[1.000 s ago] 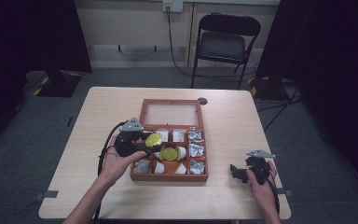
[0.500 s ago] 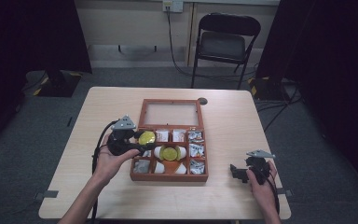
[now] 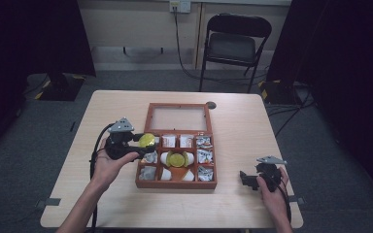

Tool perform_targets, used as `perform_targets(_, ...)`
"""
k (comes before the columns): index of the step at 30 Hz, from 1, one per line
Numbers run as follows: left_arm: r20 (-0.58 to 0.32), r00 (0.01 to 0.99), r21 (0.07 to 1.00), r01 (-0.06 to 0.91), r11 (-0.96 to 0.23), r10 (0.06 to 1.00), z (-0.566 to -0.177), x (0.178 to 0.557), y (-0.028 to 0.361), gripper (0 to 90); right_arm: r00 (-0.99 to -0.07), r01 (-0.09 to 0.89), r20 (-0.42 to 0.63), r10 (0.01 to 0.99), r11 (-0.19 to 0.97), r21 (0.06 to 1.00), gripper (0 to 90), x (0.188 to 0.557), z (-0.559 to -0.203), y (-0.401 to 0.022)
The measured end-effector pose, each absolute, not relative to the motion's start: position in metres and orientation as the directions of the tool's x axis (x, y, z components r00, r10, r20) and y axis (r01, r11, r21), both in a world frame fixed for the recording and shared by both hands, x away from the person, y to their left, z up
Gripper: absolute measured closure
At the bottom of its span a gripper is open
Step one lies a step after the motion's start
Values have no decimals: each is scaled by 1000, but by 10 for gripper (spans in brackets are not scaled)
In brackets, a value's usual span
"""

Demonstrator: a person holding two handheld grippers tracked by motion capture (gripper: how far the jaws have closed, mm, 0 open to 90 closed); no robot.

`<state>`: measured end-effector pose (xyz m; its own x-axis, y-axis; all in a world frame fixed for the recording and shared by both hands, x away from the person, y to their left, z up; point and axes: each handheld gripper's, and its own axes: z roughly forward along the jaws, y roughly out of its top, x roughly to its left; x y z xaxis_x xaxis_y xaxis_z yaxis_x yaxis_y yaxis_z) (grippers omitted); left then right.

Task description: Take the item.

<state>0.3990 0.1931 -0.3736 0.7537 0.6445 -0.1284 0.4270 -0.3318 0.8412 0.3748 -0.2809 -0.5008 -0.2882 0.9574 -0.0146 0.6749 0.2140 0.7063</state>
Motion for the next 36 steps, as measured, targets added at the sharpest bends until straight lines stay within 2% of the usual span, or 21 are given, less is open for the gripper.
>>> perform_targets(29,-141,678,834,474,-282,722,-373,407,242,379,-288,675,-15,957,214,706,0,375,-501,-281)
perform_targets(36,-142,660,826,490,-280,737,-383,413,251,379,-288,675,-15,957,214,706,0,375,-501,-281)
